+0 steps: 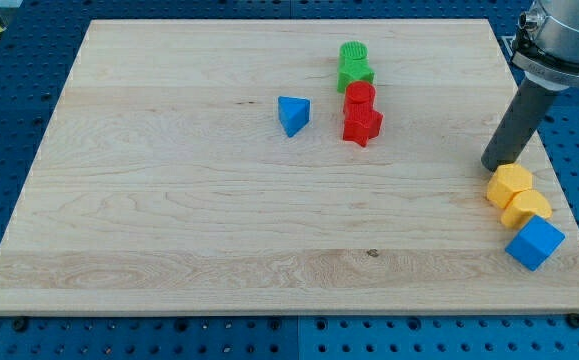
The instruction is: Move the arm to the right center of the board
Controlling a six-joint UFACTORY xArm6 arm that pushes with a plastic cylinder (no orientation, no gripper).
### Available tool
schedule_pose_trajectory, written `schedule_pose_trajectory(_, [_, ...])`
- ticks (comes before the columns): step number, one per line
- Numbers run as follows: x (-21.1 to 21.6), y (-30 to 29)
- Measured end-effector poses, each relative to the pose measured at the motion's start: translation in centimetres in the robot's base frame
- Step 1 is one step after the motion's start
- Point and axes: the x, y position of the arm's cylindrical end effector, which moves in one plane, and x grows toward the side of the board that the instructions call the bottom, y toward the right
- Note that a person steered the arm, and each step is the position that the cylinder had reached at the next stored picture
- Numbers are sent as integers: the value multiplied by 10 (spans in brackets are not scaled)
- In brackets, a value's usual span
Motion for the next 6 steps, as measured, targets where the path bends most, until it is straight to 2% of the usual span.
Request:
schedule_pose_trajectory(1, [-34,-3])
schedule_pose_trajectory(2, [-42,-50])
schedule_pose_trajectory(3, [-31,-67])
schedule_pose_trajectory(4, [-45,-12])
schedule_pose_trajectory(5, [-12,58])
schedule_pose_trajectory(6, [58,90])
